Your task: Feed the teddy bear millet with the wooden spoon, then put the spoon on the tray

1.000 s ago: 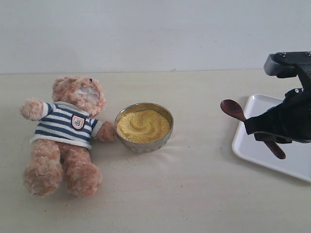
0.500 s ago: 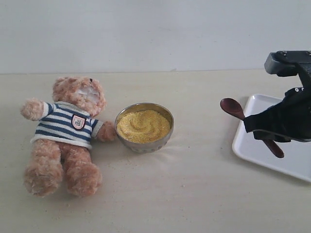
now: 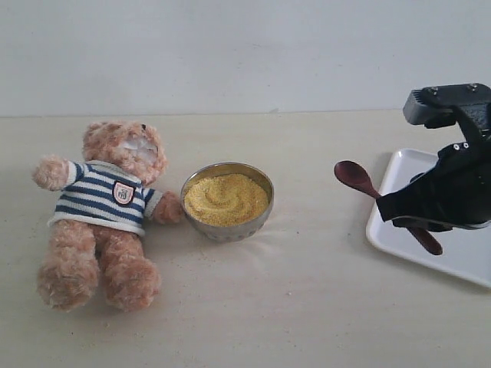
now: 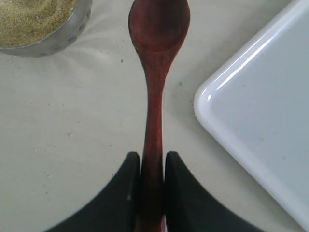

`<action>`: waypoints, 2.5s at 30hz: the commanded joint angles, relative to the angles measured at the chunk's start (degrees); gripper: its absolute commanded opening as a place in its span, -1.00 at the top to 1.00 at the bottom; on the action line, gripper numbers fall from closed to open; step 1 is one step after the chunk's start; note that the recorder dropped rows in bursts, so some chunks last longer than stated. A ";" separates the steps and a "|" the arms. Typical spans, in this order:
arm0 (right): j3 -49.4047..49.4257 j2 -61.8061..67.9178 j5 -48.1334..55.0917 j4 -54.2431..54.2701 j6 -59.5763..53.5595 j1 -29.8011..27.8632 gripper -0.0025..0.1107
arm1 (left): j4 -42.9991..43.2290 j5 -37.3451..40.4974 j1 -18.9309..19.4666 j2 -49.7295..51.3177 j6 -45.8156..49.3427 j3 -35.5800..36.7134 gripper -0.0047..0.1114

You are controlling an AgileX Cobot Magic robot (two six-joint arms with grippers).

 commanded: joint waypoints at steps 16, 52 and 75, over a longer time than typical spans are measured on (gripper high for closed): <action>0.18 -0.54 0.41 -0.08 -1.57 0.14 0.96 | -0.87 0.82 -7.55 0.39 2.77 8.16 0.83; 0.18 -0.54 1.37 2.96 -1.66 0.14 0.96 | 24.00 8.98 -7.55 0.47 3.35 8.16 0.83; 0.18 -0.54 1.52 3.66 -1.66 0.14 0.96 | 24.00 8.78 -7.55 0.47 3.25 8.16 0.83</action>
